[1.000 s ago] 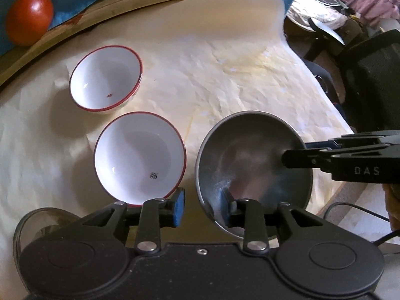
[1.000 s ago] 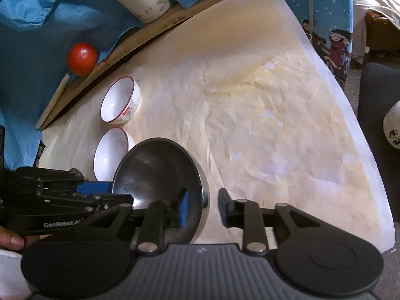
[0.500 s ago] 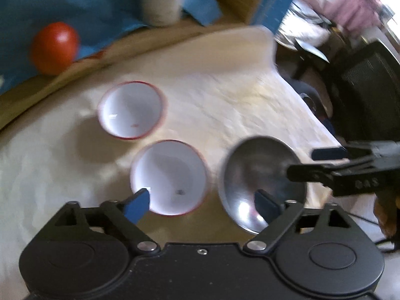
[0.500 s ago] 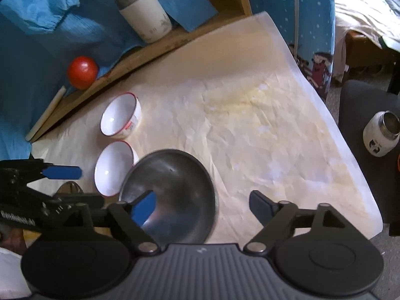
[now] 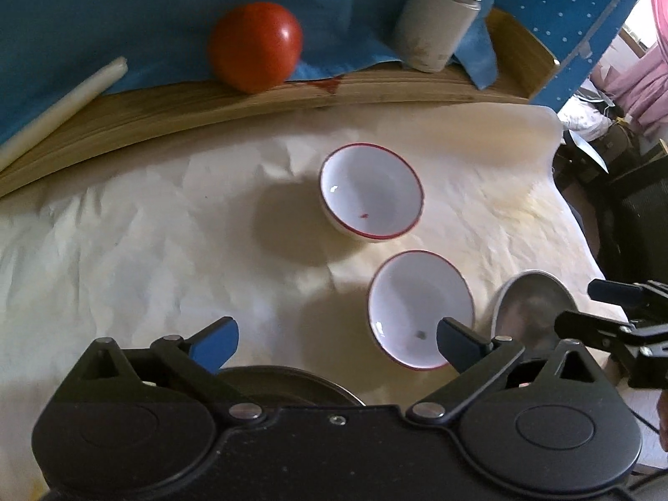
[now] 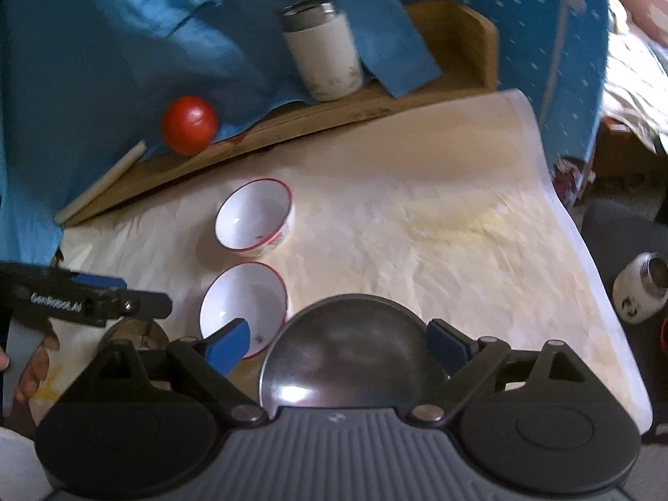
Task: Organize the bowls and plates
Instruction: 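Move both grippers to the rim of a white red-rimmed bowl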
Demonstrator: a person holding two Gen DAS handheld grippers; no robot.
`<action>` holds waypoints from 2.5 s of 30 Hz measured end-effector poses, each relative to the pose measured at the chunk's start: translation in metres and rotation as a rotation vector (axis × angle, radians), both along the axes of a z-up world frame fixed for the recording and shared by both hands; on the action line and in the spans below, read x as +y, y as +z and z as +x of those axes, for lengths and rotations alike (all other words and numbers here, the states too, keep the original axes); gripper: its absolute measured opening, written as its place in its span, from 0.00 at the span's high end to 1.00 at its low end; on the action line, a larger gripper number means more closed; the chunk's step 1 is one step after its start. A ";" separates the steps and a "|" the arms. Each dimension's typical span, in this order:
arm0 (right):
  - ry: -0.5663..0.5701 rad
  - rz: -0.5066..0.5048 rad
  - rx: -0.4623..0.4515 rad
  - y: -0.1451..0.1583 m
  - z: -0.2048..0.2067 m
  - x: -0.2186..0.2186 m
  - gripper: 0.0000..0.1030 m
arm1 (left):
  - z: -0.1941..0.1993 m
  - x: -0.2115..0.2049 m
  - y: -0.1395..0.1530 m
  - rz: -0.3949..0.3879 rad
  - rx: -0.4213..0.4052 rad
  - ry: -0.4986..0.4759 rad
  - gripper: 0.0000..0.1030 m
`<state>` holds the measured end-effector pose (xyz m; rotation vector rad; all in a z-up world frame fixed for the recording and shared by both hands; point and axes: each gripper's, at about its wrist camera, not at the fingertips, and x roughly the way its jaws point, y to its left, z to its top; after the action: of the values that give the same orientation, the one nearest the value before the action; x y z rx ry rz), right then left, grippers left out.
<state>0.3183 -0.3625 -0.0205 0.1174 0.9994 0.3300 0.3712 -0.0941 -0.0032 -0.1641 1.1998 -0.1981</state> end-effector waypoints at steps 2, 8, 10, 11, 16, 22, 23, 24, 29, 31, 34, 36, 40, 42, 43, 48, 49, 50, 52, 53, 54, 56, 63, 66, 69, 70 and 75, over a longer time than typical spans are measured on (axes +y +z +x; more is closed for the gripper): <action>0.024 -0.030 -0.011 0.003 0.001 0.008 0.07 | 0.001 0.004 -0.004 0.000 0.004 0.001 0.01; 0.100 -0.111 -0.025 0.003 0.005 0.033 0.02 | 0.005 0.005 -0.014 -0.001 0.010 -0.018 0.01; 0.115 -0.129 -0.027 0.002 0.006 0.039 0.01 | 0.005 0.002 -0.015 0.001 0.008 -0.026 0.01; 0.123 -0.139 -0.026 0.002 0.006 0.042 0.01 | 0.004 0.001 -0.017 0.002 0.007 -0.030 0.01; 0.132 -0.181 -0.025 0.000 0.007 0.050 0.00 | 0.004 -0.003 -0.019 0.015 -0.005 -0.027 0.01; 0.145 -0.273 -0.119 0.003 0.011 0.058 0.00 | 0.004 -0.004 -0.023 0.050 -0.007 -0.003 0.01; 0.149 -0.276 -0.143 0.004 0.012 0.058 0.00 | 0.004 -0.004 -0.024 0.045 -0.011 0.000 0.01; 0.154 -0.270 -0.164 0.004 0.015 0.058 0.00 | 0.003 -0.003 -0.024 0.029 -0.020 -0.002 0.01; 0.144 -0.253 -0.169 0.000 0.029 0.060 0.00 | 0.002 -0.010 -0.028 0.001 -0.031 -0.028 0.01; 0.150 -0.242 -0.156 -0.003 0.033 0.061 0.00 | 0.002 -0.012 -0.029 0.017 -0.034 -0.036 0.01; 0.168 -0.218 -0.129 -0.008 0.041 0.064 0.00 | 0.006 -0.011 -0.030 0.032 -0.029 -0.032 0.01; 0.184 -0.211 -0.118 -0.011 0.044 0.067 0.00 | 0.007 -0.011 -0.031 0.051 -0.025 -0.029 0.02; 0.191 -0.226 -0.085 -0.017 0.051 0.071 0.00 | 0.011 -0.011 -0.033 0.065 -0.008 -0.026 0.06; 0.178 -0.227 -0.054 -0.022 0.056 0.069 0.01 | 0.012 -0.012 -0.034 0.066 0.000 -0.034 0.07; 0.171 -0.222 -0.029 -0.024 0.059 0.067 0.01 | 0.012 -0.014 -0.034 0.069 0.003 -0.039 0.08; 0.182 -0.169 0.048 -0.032 0.066 0.063 0.05 | 0.010 -0.019 -0.035 0.084 0.011 -0.056 0.19; 0.193 -0.164 0.052 -0.032 0.066 0.064 0.08 | 0.010 -0.019 -0.036 0.081 0.014 -0.057 0.22; 0.206 -0.156 0.055 -0.033 0.066 0.065 0.10 | 0.010 -0.019 -0.036 0.078 0.019 -0.058 0.26; 0.221 -0.140 0.067 -0.034 0.068 0.066 0.20 | 0.010 -0.020 -0.038 0.071 0.030 -0.060 0.32; 0.229 -0.126 0.078 -0.035 0.068 0.067 0.22 | 0.010 -0.021 -0.039 0.067 0.035 -0.061 0.38; 0.236 -0.111 0.090 -0.036 0.069 0.067 0.24 | 0.011 -0.021 -0.039 0.062 0.039 -0.064 0.41; 0.232 -0.081 0.118 -0.040 0.072 0.067 0.25 | 0.011 -0.023 -0.039 0.043 0.043 -0.069 0.52; 0.211 0.000 0.176 -0.053 0.078 0.061 0.53 | 0.012 -0.034 -0.039 0.043 0.069 -0.090 0.58; 0.211 0.024 0.187 -0.057 0.078 0.059 0.62 | 0.012 -0.038 -0.041 0.051 0.084 -0.093 0.58; 0.204 0.047 0.194 -0.061 0.080 0.056 0.66 | 0.012 -0.040 -0.043 0.052 0.096 -0.090 0.60; 0.203 0.054 0.196 -0.061 0.080 0.055 0.70 | 0.013 -0.041 -0.044 0.051 0.100 -0.089 0.61; 0.201 0.090 0.209 -0.066 0.084 0.050 0.80 | 0.014 -0.041 -0.050 0.008 0.114 -0.069 0.74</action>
<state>0.4018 -0.3126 -0.0863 0.1355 1.2073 0.5557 0.3851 -0.1351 -0.0535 -0.1284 1.3206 -0.2468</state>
